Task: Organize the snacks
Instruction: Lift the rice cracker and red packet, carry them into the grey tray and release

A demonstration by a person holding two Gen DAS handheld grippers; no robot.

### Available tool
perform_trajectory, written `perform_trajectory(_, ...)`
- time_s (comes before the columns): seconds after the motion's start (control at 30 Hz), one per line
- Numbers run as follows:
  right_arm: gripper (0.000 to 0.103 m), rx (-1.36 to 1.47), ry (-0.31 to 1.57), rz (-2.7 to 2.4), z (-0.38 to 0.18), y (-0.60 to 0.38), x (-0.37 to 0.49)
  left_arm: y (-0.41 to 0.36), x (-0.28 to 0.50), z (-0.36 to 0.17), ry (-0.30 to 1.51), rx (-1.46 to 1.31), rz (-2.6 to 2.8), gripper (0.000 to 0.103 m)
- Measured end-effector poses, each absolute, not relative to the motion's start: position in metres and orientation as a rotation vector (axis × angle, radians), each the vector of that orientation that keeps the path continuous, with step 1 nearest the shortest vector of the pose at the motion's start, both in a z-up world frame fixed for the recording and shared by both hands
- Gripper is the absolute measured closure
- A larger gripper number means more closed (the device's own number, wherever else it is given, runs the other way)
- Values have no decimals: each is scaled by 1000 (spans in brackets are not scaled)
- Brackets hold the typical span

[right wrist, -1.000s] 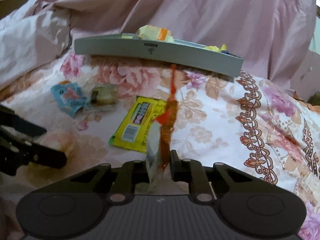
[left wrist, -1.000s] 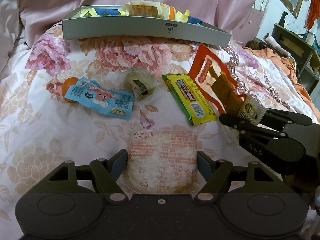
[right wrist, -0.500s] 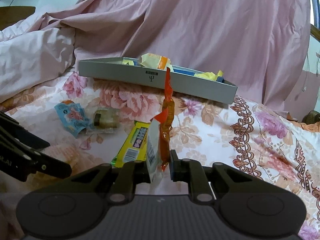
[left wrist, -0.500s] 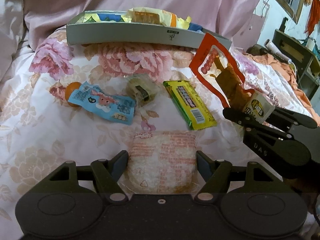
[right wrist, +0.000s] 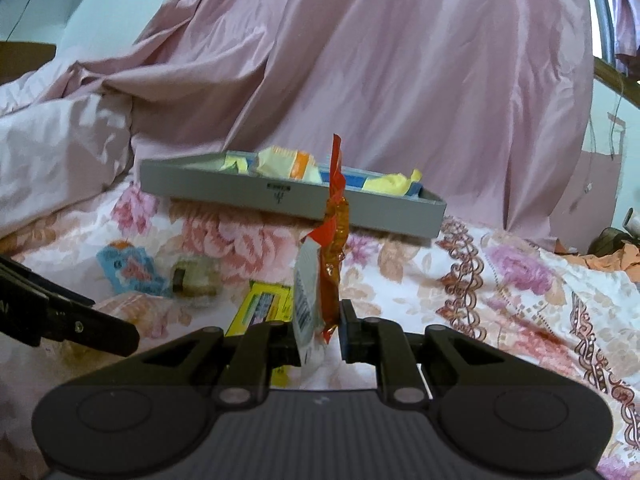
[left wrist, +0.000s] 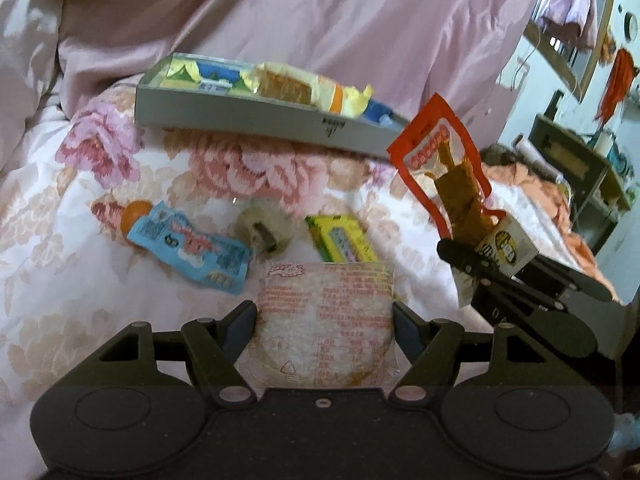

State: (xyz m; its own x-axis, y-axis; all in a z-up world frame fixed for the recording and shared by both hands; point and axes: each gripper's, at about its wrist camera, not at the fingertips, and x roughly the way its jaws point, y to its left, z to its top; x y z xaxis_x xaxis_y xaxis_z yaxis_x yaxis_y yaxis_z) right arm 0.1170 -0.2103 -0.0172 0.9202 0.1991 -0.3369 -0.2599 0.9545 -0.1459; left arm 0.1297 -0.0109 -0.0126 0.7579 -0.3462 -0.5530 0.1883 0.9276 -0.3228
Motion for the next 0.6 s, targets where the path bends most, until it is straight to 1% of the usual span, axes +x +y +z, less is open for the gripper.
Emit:
perform_trajectory(0.27, 87, -179, 257, 228, -2, -214, 119, -15, 140, 23, 547, -278, -294, 29)
perform_trajectory(0.4, 87, -153, 198, 222, 16, -219, 130, -17, 162, 51, 463, -255, -277, 29)
perform_trajectory(0.6, 86, -123, 119, 210, 36, -222, 169, -11, 208, 86, 353, -247, -222, 29)
